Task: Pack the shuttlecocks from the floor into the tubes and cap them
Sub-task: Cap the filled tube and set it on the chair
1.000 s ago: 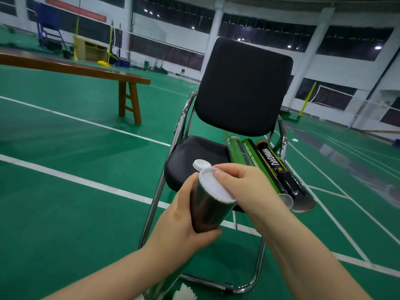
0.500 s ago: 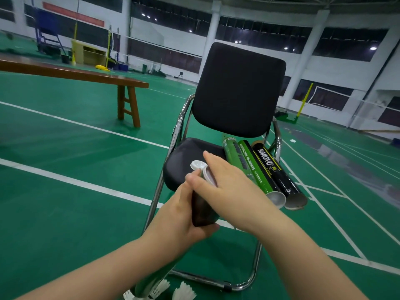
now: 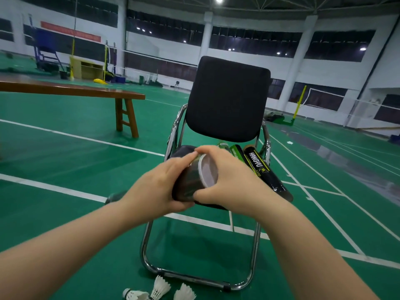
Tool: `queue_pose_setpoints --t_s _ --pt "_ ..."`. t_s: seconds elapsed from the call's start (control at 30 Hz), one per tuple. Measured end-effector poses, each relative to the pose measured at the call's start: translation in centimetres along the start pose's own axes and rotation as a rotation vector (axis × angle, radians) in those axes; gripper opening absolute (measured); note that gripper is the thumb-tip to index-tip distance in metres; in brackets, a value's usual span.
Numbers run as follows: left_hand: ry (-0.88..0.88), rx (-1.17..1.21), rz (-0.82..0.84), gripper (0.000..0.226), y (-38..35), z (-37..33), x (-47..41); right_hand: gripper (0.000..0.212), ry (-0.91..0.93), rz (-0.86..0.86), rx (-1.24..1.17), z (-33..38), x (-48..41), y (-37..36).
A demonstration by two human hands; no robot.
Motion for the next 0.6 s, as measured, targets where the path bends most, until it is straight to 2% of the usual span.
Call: queue_pose_setpoints --t_s 0.13,0.2,0.47,0.6 --pt "-0.089 -0.179 -0.042 0.108 3.4 -0.5 -2.8 0.078 0.154 -0.256 0.036 1.0 0.5 1.2" --pt "-0.096 -0.259 -0.070 0.110 4.0 -0.7 -4.2 0.075 0.199 -0.361 0.050 0.9 0.6 1.6" --pt "0.132 -0.256 -0.091 0.105 1.1 -1.7 -10.0 0.066 0.225 -0.796 0.178 -3.4 -0.6 0.7" --pt "0.238 -0.173 0.010 0.109 -2.4 -1.9 -12.5 0.069 0.180 -0.879 0.249 -7.2 -1.1 0.2"
Point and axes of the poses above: each hand's wrist, its own x-axis away from the middle knuckle, its own y-axis out of the back of the hand, z = x × y, the point moved 1 cm from there along -x, towards the middle knuckle, and after that the axes turned 5 degrees about z, right-handed, at the moved point
